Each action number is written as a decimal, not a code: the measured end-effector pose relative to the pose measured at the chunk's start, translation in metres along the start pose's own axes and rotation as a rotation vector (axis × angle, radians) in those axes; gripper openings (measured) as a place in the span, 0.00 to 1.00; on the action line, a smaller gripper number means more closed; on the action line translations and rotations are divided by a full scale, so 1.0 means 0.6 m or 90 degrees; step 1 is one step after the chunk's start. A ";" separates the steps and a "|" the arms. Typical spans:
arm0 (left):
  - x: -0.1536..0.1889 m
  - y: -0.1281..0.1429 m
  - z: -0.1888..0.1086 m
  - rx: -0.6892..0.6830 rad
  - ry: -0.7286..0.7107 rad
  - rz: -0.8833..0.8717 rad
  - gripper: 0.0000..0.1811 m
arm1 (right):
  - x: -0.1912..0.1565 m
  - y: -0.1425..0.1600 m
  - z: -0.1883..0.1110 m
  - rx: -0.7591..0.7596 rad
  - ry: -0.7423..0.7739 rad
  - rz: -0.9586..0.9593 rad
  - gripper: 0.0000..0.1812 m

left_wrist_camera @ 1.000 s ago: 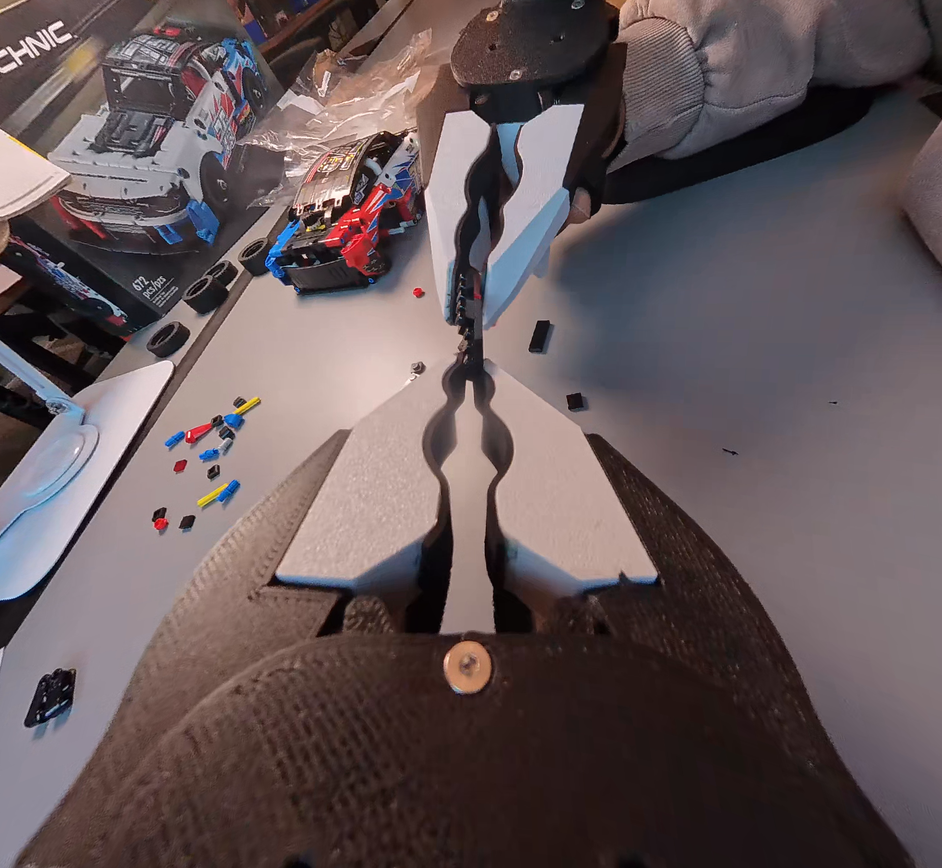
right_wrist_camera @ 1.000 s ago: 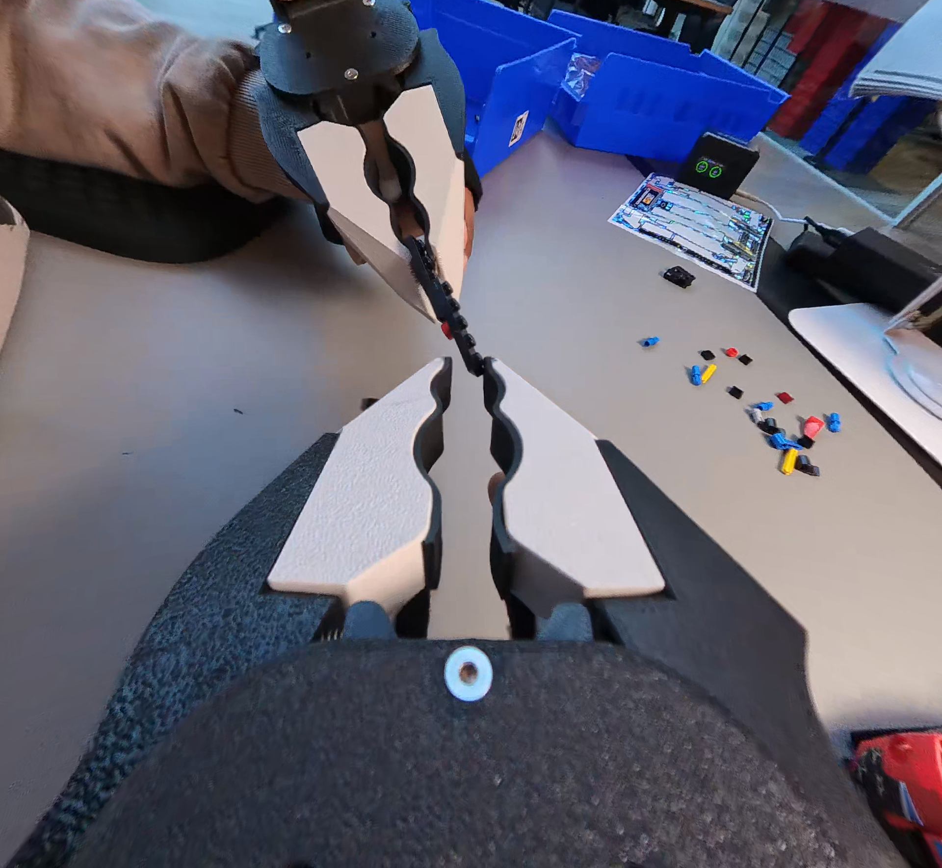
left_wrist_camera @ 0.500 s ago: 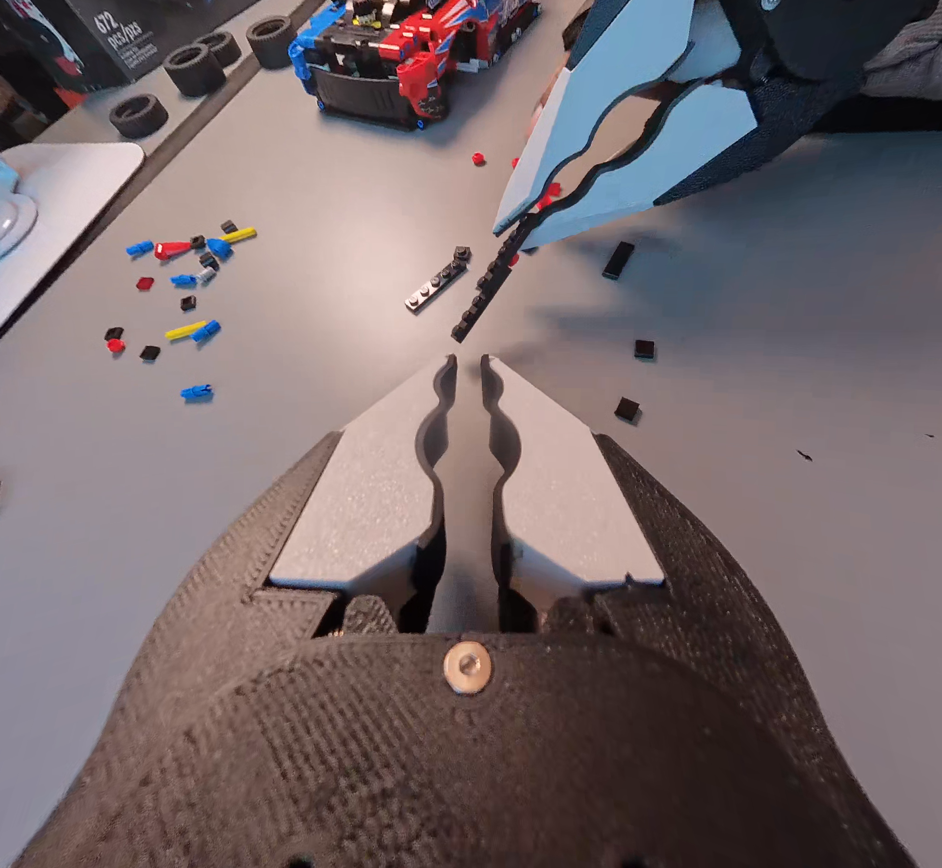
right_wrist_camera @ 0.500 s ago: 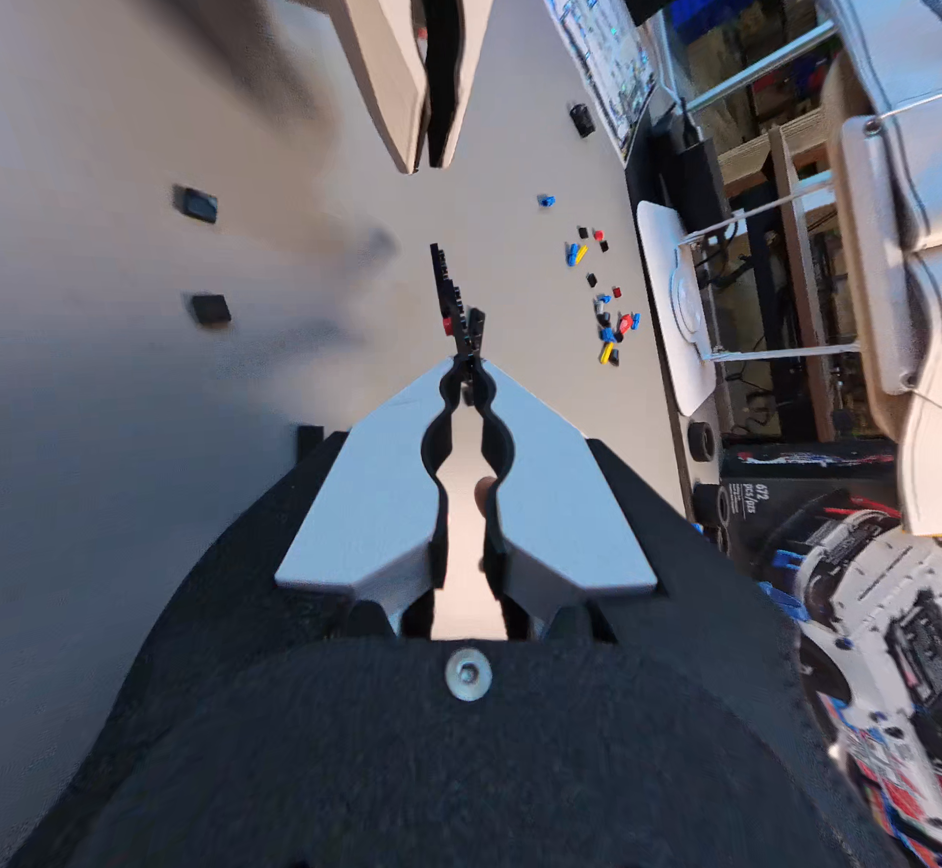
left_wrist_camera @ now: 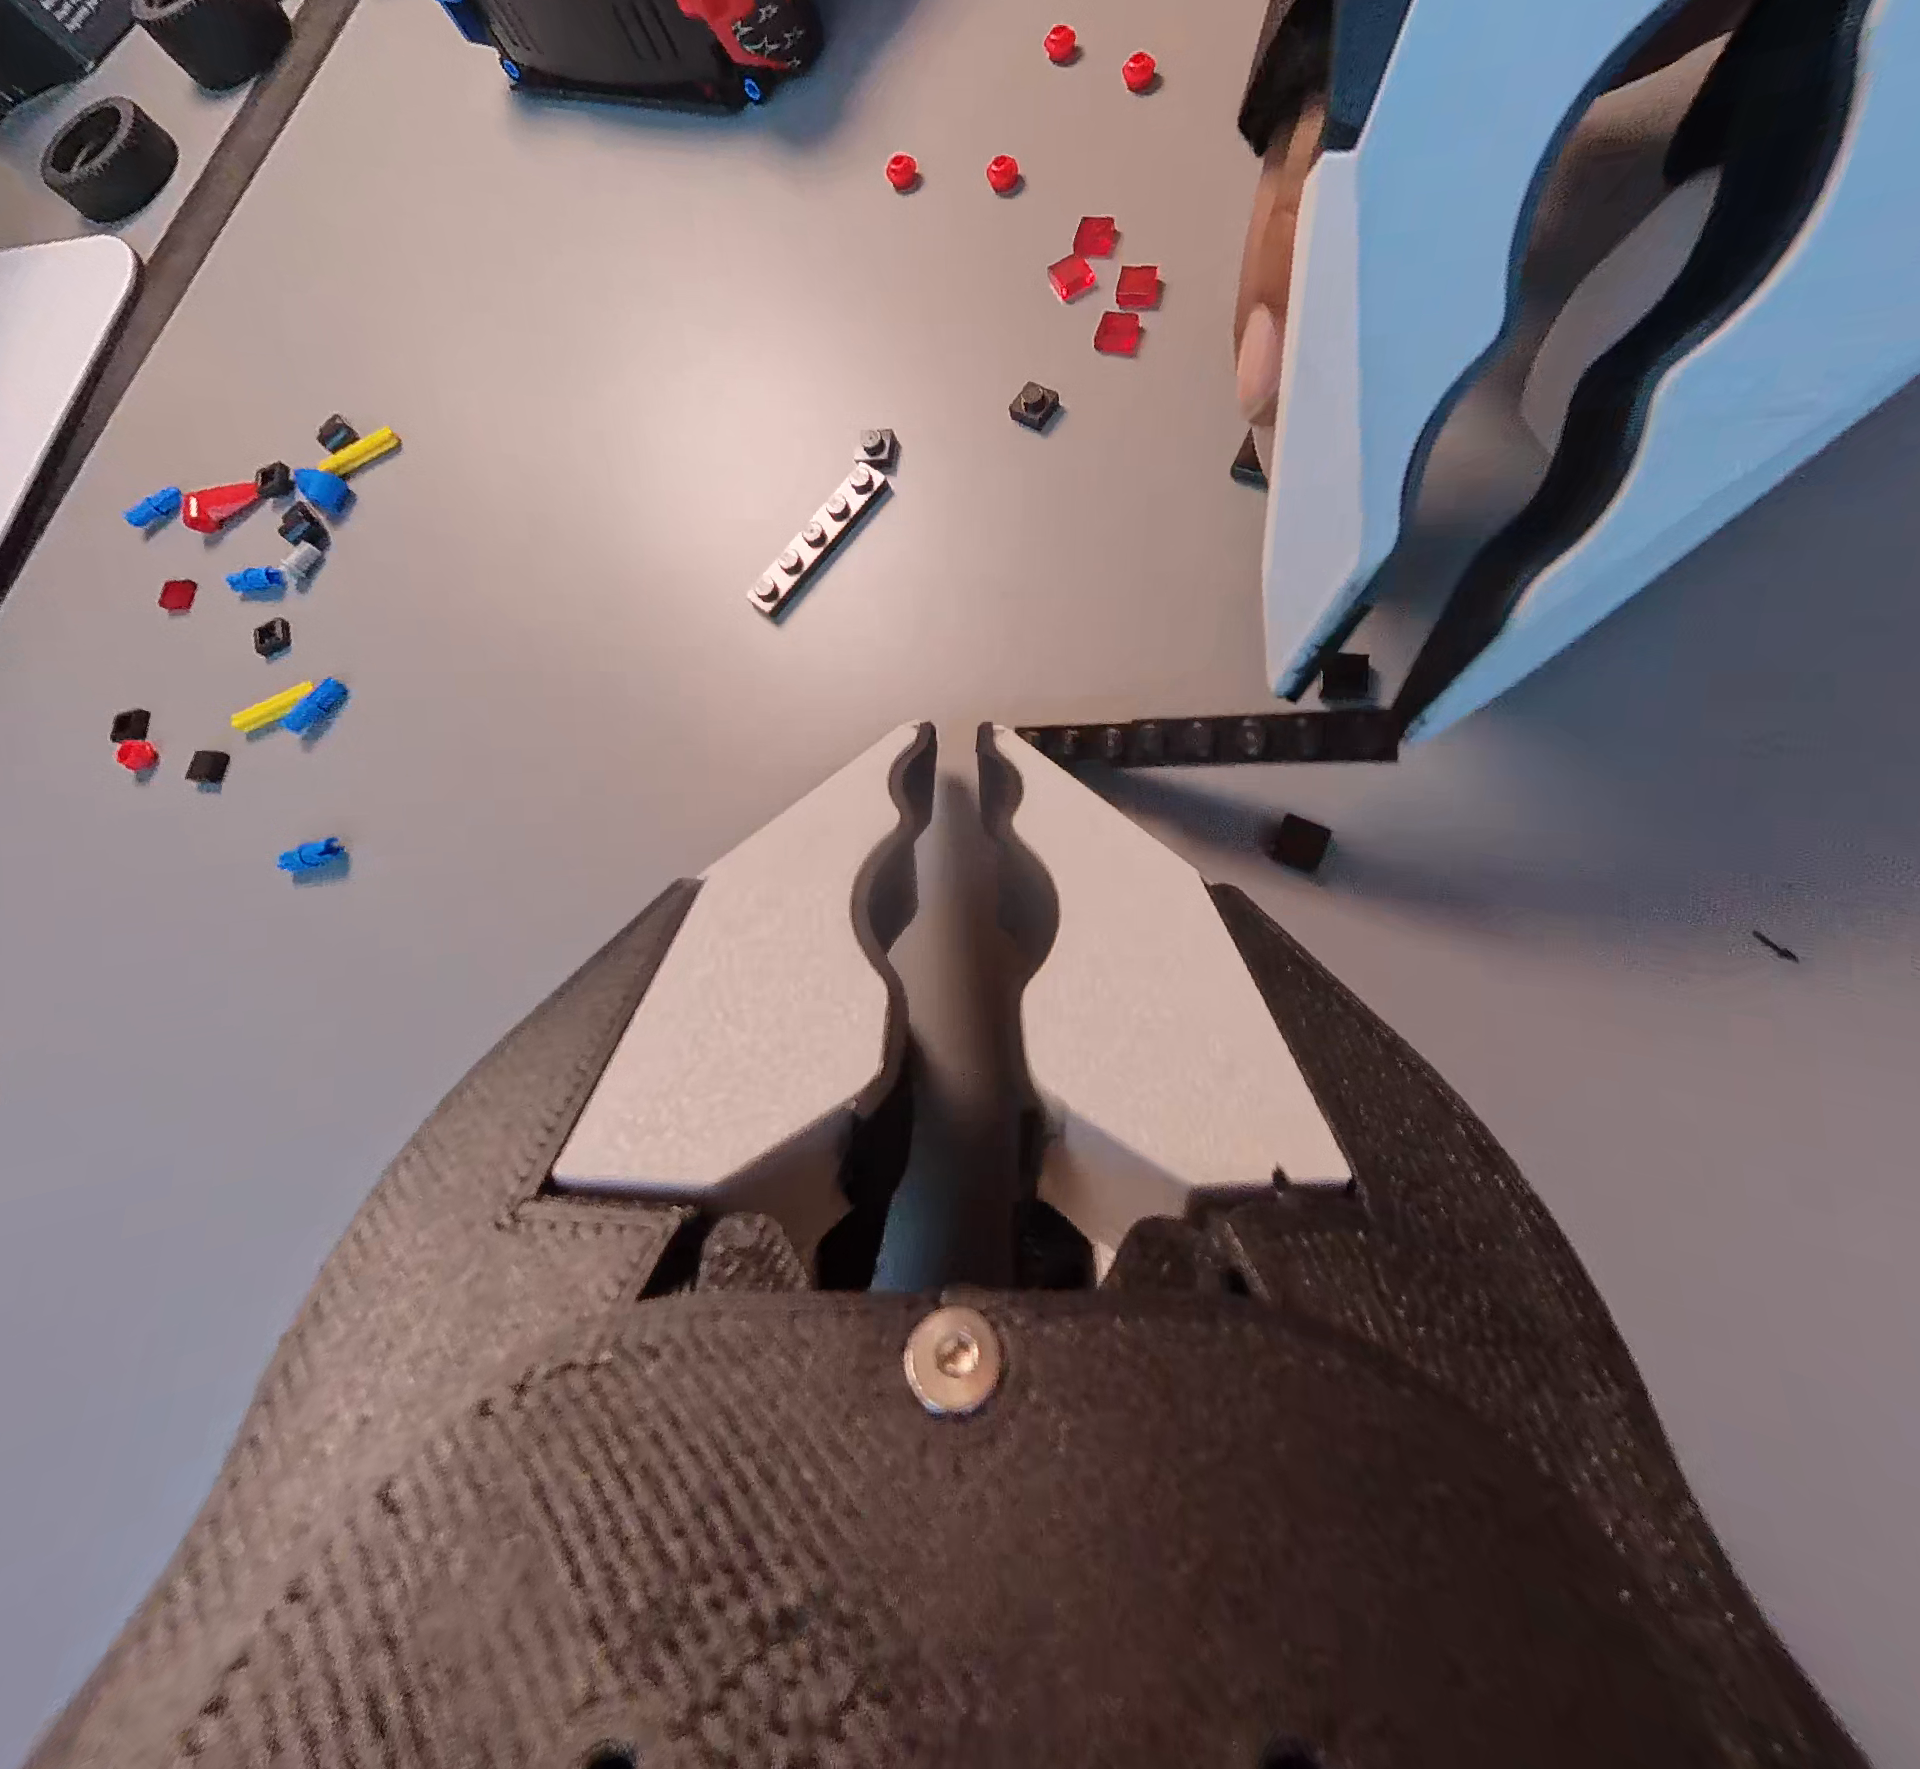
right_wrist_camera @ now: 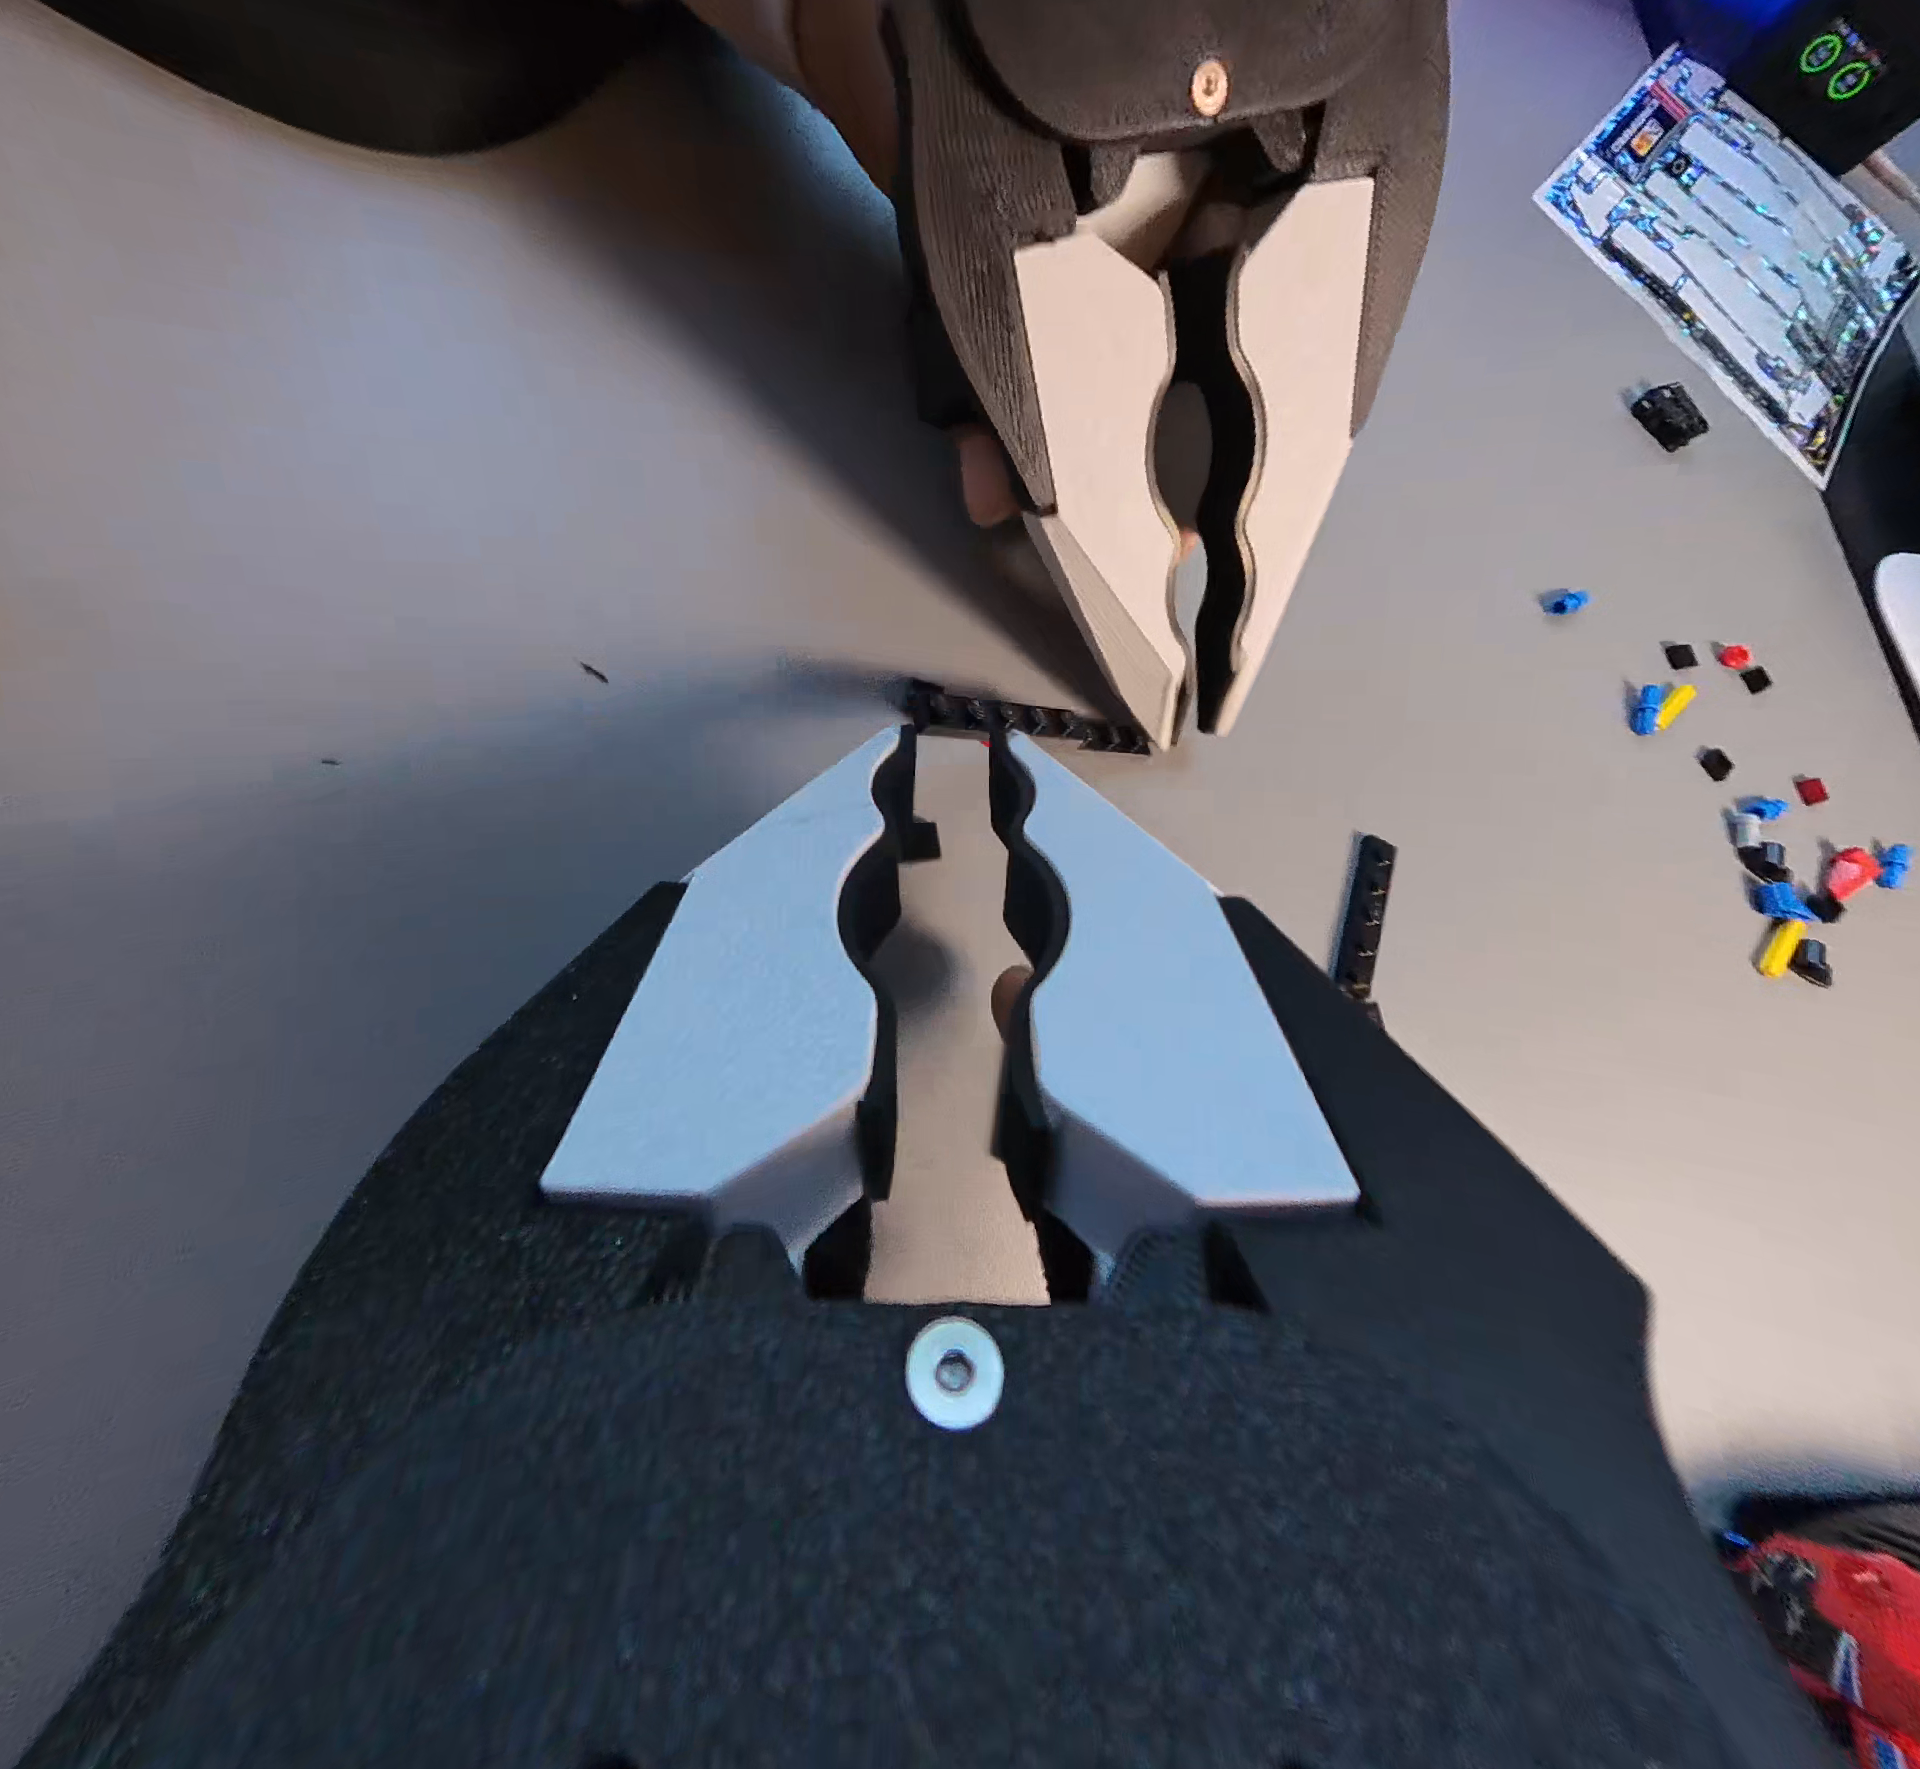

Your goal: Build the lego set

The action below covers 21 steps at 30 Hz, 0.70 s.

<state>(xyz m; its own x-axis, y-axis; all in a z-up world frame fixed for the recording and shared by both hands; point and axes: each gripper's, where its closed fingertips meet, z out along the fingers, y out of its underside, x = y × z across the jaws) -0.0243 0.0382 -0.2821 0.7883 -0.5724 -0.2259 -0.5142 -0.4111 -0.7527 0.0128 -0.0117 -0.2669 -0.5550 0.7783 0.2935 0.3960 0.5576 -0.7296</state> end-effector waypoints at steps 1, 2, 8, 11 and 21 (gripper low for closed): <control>-0.004 -0.004 0.004 0.002 -0.008 0.007 0.04 | -0.003 -0.005 -0.001 0.012 -0.012 0.007 0.07; -0.010 -0.006 0.007 0.004 -0.020 0.013 0.05 | -0.005 -0.010 -0.004 0.029 -0.024 0.021 0.07; -0.031 -0.013 -0.030 0.032 -0.033 -0.054 0.05 | 0.029 -0.006 -0.023 0.050 -0.003 0.046 0.07; -0.019 -0.010 -0.059 0.036 0.004 -0.094 0.06 | 0.035 0.003 -0.017 0.016 -0.026 -0.019 0.13; -0.042 0.010 -0.075 0.034 -0.035 -0.123 0.06 | 0.023 0.005 0.034 -0.137 -0.282 -0.196 0.25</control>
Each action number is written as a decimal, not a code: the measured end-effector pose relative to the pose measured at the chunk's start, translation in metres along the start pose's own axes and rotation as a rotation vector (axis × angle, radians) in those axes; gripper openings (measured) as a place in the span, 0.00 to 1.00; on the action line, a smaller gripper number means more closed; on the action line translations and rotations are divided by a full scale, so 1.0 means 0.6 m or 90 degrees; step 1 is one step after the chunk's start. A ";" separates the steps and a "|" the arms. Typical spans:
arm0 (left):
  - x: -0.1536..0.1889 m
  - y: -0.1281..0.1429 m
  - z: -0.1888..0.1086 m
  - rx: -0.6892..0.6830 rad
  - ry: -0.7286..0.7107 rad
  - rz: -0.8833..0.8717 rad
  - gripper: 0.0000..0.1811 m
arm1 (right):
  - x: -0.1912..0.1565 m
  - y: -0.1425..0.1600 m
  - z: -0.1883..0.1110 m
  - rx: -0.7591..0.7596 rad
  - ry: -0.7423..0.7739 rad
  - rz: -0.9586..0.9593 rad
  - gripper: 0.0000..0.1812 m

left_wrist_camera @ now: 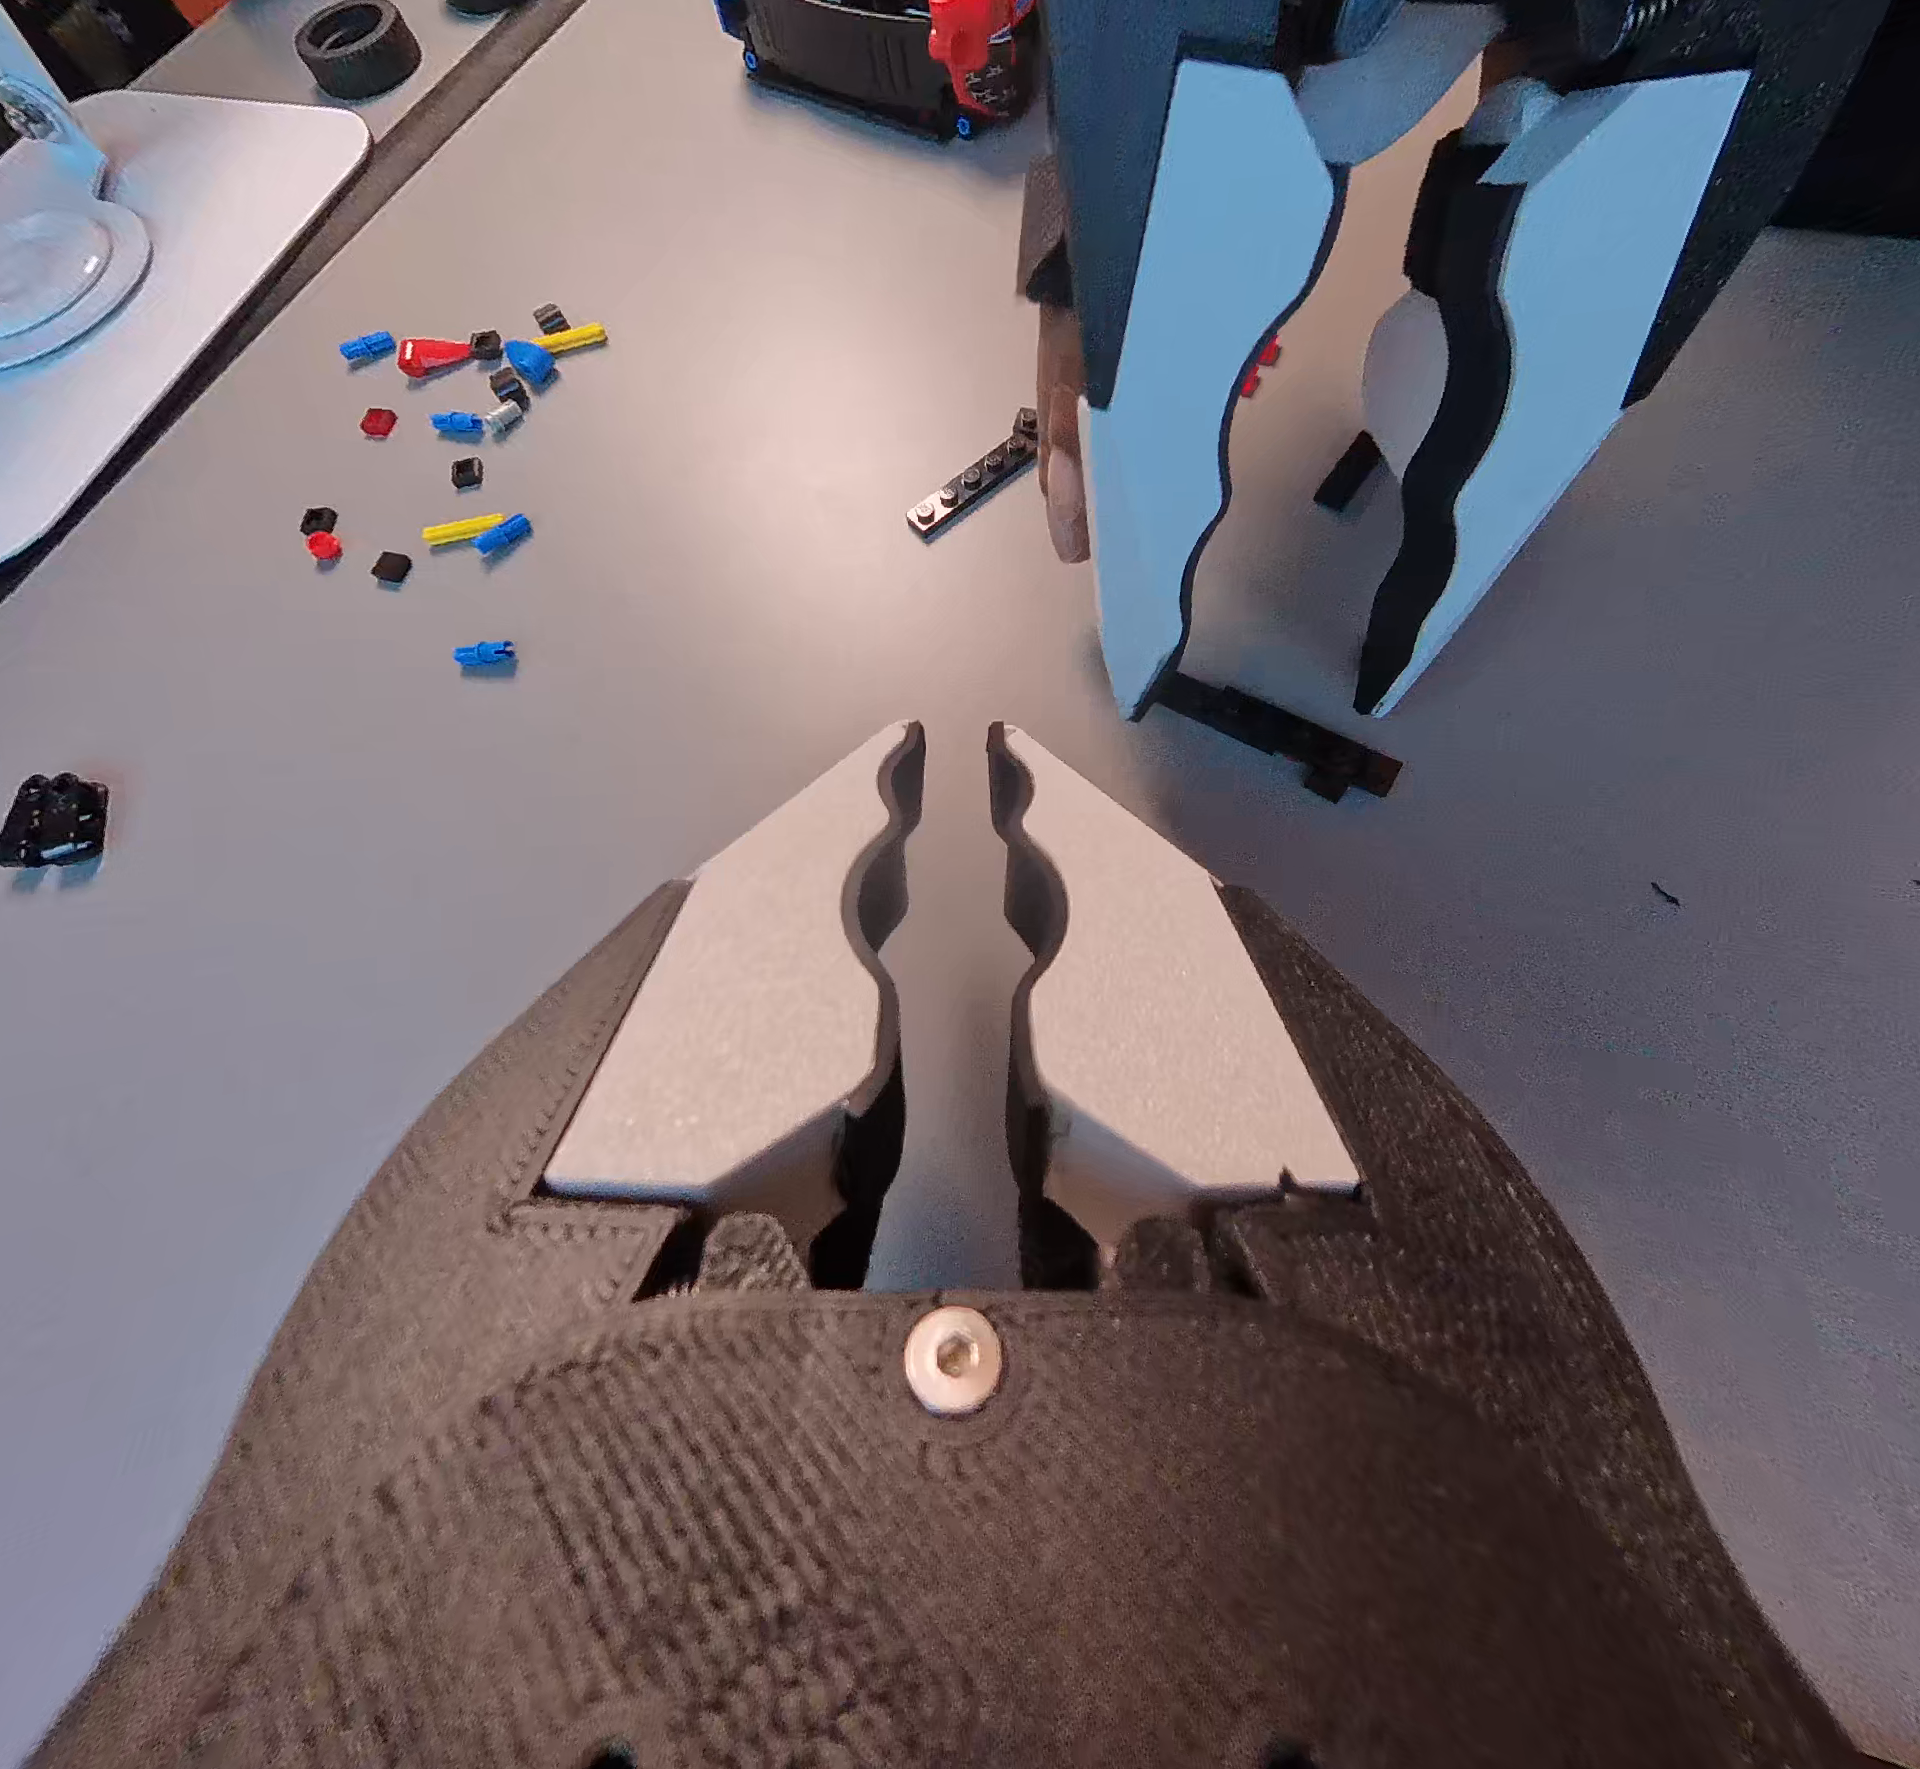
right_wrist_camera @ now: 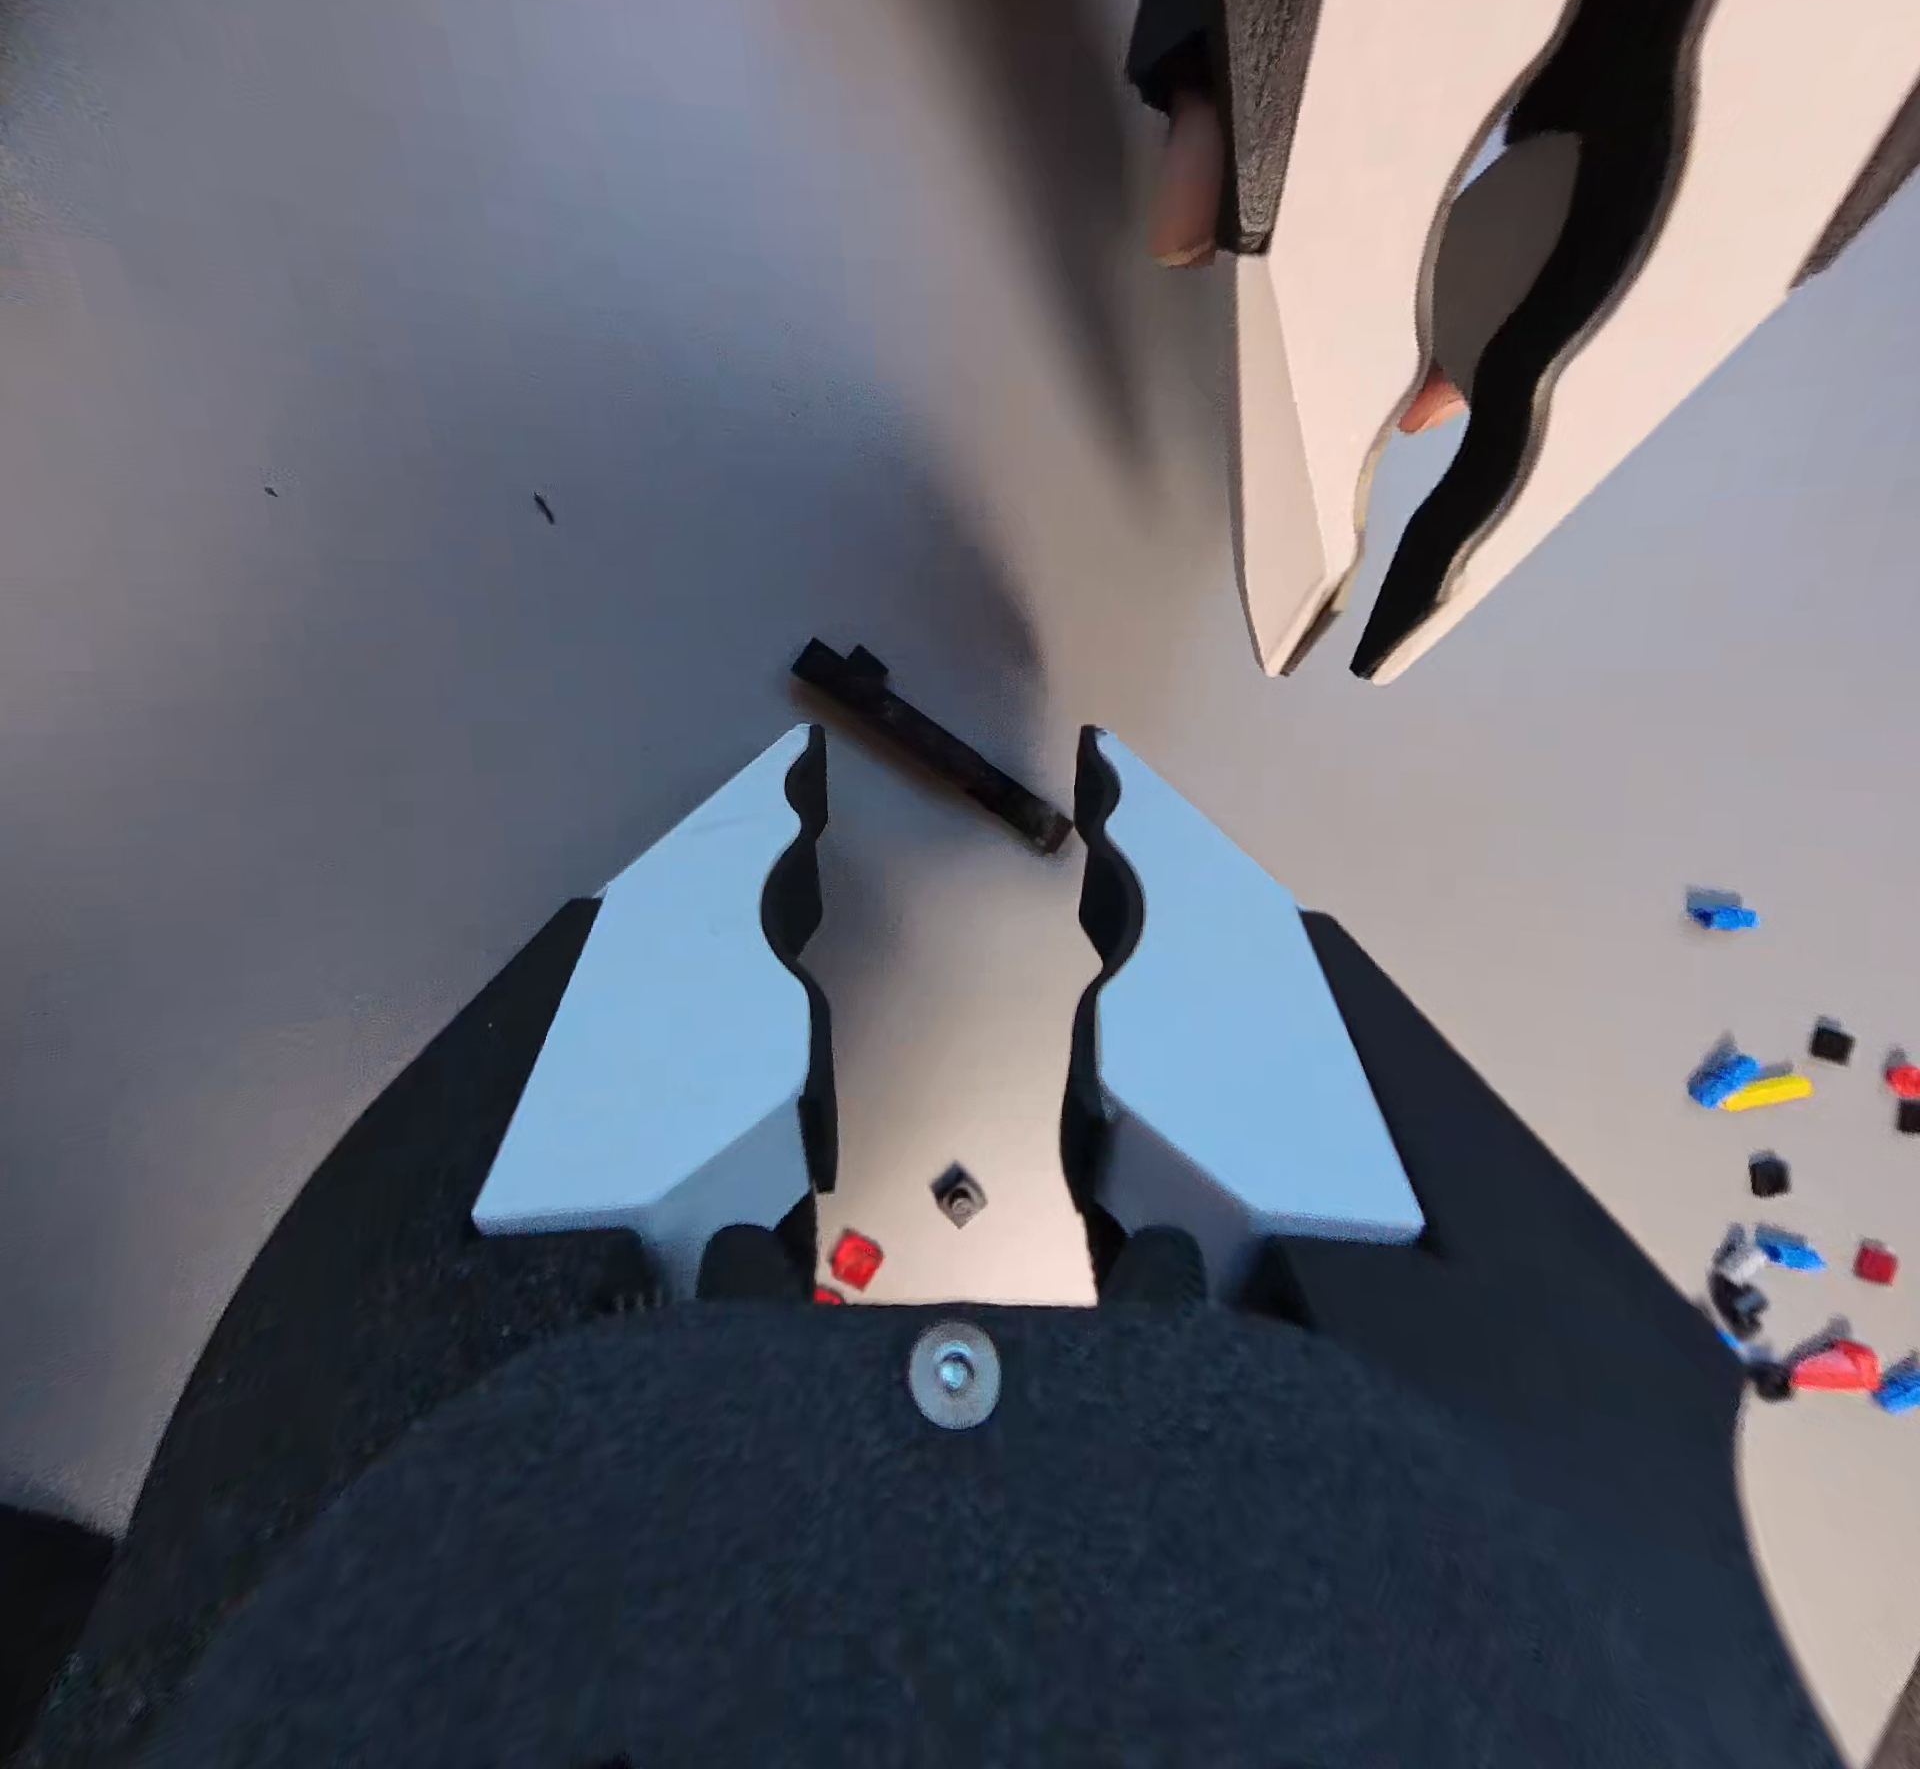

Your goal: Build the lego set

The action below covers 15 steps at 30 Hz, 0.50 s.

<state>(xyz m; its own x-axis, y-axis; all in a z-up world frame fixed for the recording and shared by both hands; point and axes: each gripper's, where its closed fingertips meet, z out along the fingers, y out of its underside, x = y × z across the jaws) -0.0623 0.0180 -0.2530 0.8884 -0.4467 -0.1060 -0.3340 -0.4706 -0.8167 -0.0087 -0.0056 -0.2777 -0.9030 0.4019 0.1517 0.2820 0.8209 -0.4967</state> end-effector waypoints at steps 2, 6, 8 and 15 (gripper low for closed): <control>-0.002 0.003 -0.002 0.004 -0.003 -0.005 0.05 | 0.003 0.008 0.009 -0.038 -0.036 -0.017 0.25; -0.004 0.011 -0.005 0.009 0.001 -0.016 0.04 | 0.007 0.017 0.011 -0.081 -0.087 -0.026 0.18; -0.005 0.013 -0.004 0.013 0.005 -0.020 0.04 | 0.007 0.020 0.010 -0.094 -0.103 -0.023 0.13; 0.002 0.014 -0.003 0.016 0.021 -0.015 0.04 | 0.037 0.053 -0.004 -0.117 -0.073 0.046 0.03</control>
<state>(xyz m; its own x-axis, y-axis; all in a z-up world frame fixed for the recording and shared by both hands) -0.0643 0.0123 -0.2589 0.8849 -0.4606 -0.0690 -0.3056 -0.4624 -0.8324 -0.0189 0.0301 -0.2883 -0.9060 0.4229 0.0179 0.3928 0.8558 -0.3366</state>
